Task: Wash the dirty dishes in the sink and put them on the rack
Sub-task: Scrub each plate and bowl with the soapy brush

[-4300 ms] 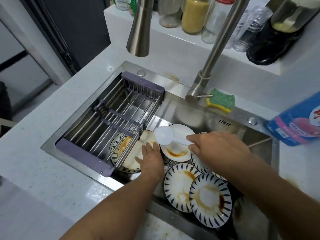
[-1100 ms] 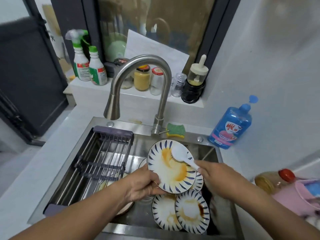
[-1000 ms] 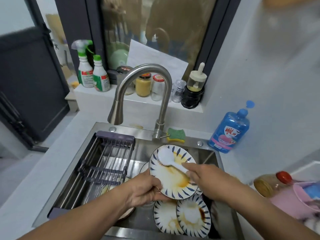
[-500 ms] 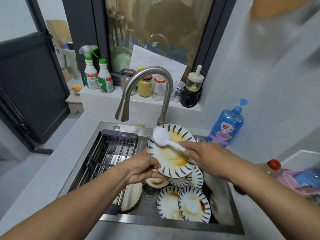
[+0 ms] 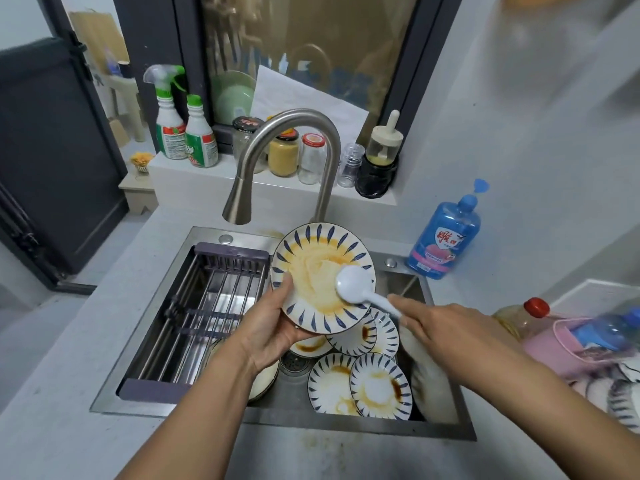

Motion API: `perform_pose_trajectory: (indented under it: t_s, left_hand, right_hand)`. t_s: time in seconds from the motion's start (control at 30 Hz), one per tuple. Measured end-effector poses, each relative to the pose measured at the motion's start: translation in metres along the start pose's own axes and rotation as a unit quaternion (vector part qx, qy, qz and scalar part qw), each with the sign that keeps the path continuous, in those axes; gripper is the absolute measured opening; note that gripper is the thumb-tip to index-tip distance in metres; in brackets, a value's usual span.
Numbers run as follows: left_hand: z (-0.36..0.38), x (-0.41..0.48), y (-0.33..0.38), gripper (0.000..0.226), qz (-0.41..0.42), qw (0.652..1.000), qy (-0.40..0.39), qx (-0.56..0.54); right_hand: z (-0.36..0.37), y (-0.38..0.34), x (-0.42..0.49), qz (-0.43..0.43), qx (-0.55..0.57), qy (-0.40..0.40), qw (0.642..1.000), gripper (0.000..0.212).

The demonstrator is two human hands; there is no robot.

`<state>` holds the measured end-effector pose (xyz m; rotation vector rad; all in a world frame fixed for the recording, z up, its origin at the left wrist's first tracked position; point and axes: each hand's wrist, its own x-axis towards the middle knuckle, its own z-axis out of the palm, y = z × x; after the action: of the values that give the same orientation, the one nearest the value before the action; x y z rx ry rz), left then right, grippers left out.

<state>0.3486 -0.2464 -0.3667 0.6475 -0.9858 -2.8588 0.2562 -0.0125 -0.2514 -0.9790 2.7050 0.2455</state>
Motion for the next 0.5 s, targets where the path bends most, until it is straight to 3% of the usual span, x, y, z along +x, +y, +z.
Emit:
perform_pose_trajectory:
  t_s: [0.2,0.37,0.5]
  left_hand:
    - [0.019,0.002,-0.018,0.068,-0.005,0.994,0.005,0.106]
    - [0.018,0.005,-0.025,0.087,0.002,0.999,0.035,0.033]
    - [0.006,0.011,-0.027,0.104,0.006,0.997,0.077,-0.019]
  right_hand:
    - [0.004,-0.021,0.022,-0.008,0.117,0.052,0.992,0.043]
    - [0.023,-0.042,0.017,-0.063,0.182,0.010,0.981,0.044]
    - [0.020,-0.037,0.003,-0.097,0.162,-0.048,0.981,0.041]
